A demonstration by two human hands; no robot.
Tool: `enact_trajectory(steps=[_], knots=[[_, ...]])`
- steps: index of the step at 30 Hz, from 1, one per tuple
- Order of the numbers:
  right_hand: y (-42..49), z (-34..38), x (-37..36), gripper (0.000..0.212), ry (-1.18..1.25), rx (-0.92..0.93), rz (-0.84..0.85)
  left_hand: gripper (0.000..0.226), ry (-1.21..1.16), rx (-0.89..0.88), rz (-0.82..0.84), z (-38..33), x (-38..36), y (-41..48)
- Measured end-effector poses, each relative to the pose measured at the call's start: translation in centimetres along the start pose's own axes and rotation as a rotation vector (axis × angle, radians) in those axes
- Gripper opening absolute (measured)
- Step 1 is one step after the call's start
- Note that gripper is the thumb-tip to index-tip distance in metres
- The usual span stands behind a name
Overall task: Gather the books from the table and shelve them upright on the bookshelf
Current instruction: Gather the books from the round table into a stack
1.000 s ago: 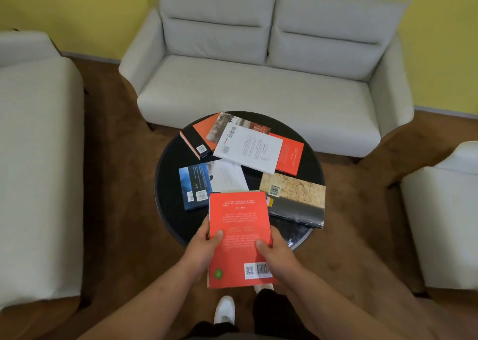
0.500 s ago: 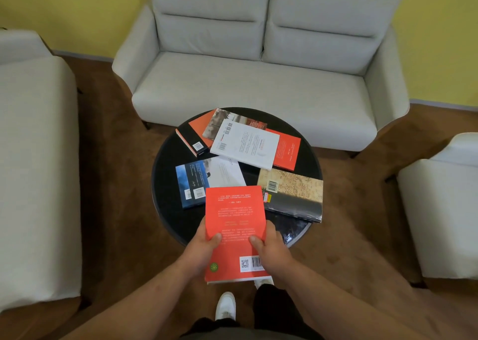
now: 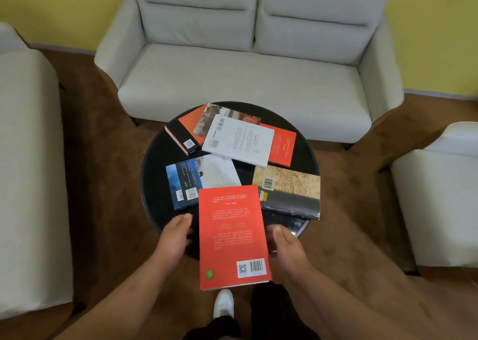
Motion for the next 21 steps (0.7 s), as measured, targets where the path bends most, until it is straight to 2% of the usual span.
enact_trajectory(steps=[2, 3, 4, 6, 8, 10, 13, 15, 19, 21], knots=[[2.0, 0.1, 2.6, 0.027, 0.134, -0.117, -0.112, 0.024, 0.022, 0.026, -0.104, -0.8, 1.7, 2.9], [3.4, 0.2, 4.0, 0.026, 0.097, -0.157, -0.182, 0.027, 0.040, 0.048, -0.124, -1.0, 2.3, 4.4], [4.8, 0.2, 5.5, 0.030, -0.011, -0.201, -0.262, 0.034, 0.068, 0.070, -0.127, -1.2, 2.7, 5.9], [7.0, 0.1, 7.8, 0.053, -0.171, -0.303, -0.385, 0.064, 0.124, 0.119, -0.130, -1.5, 3.0, 8.4], [8.4, 0.0, 9.1, 0.067, -0.185, -0.362, -0.397, 0.080, 0.127, 0.167, -0.174, -1.5, 3.2, 10.4], [9.4, -0.1, 9.7, 0.074, -0.118, -0.380, -0.345, 0.082, 0.062, 0.219, -0.217, -0.9, 3.4, 12.4], [11.0, -1.2, 10.8, 0.061, 0.000, -0.389, -0.317, 0.060, -0.081, 0.282, -0.211, 0.7, 3.3, 15.2], [10.8, -1.4, 11.4, 0.056, 0.093, -0.400, -0.332, 0.049, -0.096, 0.274, -0.233, 0.0, 3.1, 15.5], [8.6, -0.2, 11.5, 0.025, 0.327, -0.435, -0.245, 0.035, -0.210, 0.304, -0.210, -1.4, 2.1, 14.9], [8.4, -0.3, 11.5, 0.026, 0.430, -0.446, -0.210, 0.016, -0.266, 0.320, -0.192, -2.0, 1.3, 14.7]])
Point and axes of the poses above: each hand's wrist, its own y-axis towards the middle knuckle, its own x-axis out of the back of the hand, z = x × y, the point moved 4 cm from there along y, towards the middle knuckle, and after that the axes turned 10 degrees about -x, right-handed, at the moved point
